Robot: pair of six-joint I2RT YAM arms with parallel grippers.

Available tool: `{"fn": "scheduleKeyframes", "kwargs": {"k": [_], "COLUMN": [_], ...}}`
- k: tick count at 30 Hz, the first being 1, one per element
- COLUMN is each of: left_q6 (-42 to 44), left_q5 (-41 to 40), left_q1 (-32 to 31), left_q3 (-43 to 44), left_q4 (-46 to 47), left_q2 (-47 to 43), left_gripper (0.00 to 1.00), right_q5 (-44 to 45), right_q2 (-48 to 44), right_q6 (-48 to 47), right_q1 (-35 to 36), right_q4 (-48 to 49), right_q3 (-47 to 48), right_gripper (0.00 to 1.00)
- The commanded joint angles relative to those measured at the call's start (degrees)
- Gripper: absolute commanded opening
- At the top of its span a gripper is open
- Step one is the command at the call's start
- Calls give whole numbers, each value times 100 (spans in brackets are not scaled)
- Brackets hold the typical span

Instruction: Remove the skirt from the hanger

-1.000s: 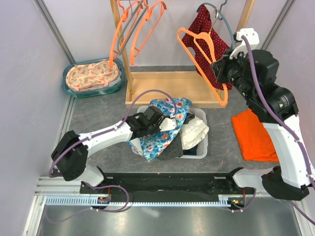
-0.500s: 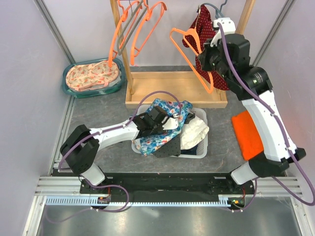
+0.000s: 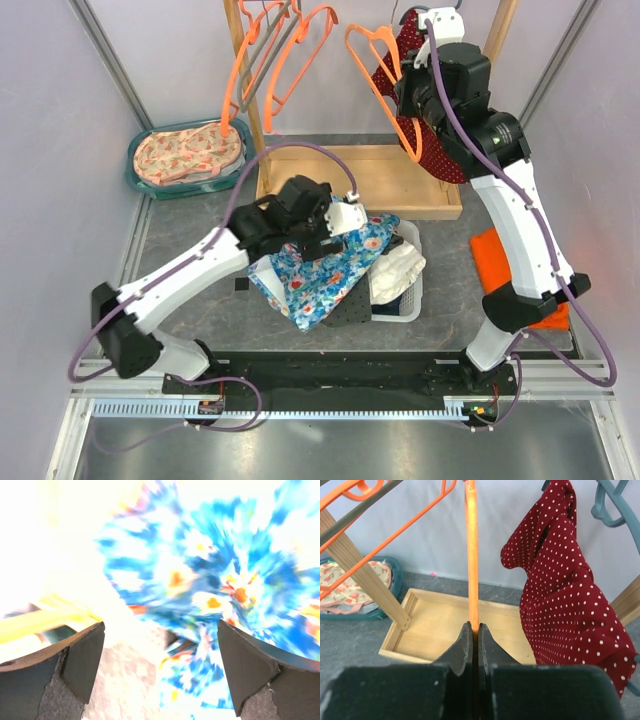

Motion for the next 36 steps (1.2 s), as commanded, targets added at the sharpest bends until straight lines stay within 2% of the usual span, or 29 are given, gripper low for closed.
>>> {"fn": "scheduleKeyframes", "kwargs": {"k": [1, 9, 22, 36], "left_q6": [-299, 27, 71, -140], "left_q5": [508, 851, 1194, 1220], "left_q1": [8, 0, 52, 96], "left_q3": [660, 959, 1531, 1830], "left_q4": [-439, -606, -879, -887], "left_q2": [-666, -1098, -1150, -1177], "left_gripper": [100, 100, 100, 100], "right_q5": [158, 17, -185, 649], "right_q2": [296, 1043, 1492, 2063], "right_q6": [-186, -309, -468, -881], "right_q1": [3, 21, 126, 847], "right_q4": [635, 1136, 1804, 1928], "right_q3": [279, 779, 911, 727], "right_gripper": [0, 0, 0, 0]}}
